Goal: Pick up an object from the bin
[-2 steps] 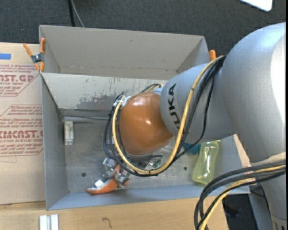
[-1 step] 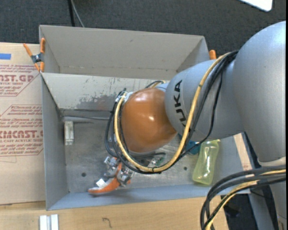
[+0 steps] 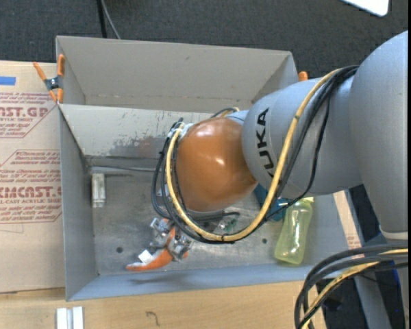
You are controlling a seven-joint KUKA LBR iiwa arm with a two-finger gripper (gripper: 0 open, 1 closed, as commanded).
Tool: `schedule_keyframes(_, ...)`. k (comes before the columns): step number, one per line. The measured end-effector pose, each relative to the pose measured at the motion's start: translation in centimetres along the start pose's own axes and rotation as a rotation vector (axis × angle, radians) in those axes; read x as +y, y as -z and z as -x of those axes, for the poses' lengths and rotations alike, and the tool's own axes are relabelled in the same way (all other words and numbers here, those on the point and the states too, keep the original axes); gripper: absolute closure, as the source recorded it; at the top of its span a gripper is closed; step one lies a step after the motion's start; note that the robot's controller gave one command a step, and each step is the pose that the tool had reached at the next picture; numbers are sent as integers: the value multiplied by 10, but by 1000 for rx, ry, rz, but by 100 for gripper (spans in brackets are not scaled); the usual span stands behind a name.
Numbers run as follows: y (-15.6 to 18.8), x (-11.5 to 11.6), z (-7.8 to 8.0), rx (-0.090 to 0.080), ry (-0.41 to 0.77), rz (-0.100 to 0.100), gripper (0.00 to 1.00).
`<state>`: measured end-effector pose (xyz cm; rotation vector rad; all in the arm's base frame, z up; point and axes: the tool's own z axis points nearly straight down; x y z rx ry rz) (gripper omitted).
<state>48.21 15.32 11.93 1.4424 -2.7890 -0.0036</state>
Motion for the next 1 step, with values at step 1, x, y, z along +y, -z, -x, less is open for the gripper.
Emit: schedule_keyframes(1, 13, -1, 1, -3, 0, -3, 100)
